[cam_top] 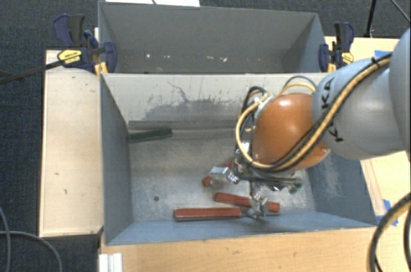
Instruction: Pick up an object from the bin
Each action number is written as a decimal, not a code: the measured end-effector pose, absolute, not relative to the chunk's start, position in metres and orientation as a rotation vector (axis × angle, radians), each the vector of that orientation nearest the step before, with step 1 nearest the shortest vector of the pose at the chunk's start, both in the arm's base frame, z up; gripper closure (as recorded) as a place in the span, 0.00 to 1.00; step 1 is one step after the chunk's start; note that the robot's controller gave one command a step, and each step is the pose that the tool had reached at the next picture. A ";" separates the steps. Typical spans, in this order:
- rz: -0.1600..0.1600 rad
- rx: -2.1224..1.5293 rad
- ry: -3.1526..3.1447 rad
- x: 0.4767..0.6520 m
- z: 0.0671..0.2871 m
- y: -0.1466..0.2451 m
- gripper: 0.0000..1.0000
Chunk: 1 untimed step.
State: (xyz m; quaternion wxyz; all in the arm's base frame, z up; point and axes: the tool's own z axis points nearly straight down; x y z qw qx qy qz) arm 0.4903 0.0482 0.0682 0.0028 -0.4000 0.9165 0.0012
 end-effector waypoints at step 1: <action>-0.002 -1.248 2.870 0.493 0.072 0.047 1.00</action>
Offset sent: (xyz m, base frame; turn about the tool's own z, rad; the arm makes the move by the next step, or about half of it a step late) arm 0.0000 0.0000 0.0000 0.0000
